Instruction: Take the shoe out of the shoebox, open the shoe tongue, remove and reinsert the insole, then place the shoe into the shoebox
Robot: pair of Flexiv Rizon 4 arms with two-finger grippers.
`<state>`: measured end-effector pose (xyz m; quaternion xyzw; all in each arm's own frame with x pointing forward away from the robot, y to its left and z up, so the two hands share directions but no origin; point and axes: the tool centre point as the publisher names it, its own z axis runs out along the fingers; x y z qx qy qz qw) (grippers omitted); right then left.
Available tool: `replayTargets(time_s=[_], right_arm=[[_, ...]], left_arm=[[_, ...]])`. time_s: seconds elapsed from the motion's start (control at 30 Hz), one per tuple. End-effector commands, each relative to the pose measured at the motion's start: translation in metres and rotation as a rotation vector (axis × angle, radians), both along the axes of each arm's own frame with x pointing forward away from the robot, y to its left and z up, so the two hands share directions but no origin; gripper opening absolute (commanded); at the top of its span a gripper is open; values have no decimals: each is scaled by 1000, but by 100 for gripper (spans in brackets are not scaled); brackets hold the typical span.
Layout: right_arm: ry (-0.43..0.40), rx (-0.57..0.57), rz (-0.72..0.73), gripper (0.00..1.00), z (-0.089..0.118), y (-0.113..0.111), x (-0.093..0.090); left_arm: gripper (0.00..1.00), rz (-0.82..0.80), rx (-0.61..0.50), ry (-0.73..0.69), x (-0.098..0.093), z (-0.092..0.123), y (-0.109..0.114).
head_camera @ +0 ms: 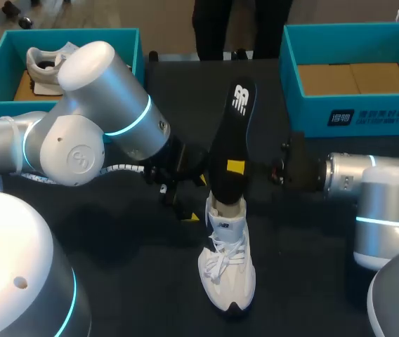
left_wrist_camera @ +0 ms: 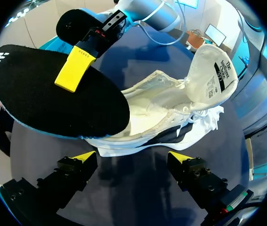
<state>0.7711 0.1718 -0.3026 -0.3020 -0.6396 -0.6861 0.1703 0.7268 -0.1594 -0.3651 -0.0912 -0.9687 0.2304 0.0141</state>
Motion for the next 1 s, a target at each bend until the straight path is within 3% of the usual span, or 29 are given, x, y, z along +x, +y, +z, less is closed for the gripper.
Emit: replayTargets(time_s=[0.03,0.5,1.0], right_arm=[[-1,0,-10,0,0,1,-3],[-12,2,-5,0,3,2,-4],[-47,19,-25,0,-1,1,-8]], left_arm=[[100,0,0,0,0,-1,0],[100,72,-1,6,13,1,-1],[100,92,-9,16,13,0,-2]])
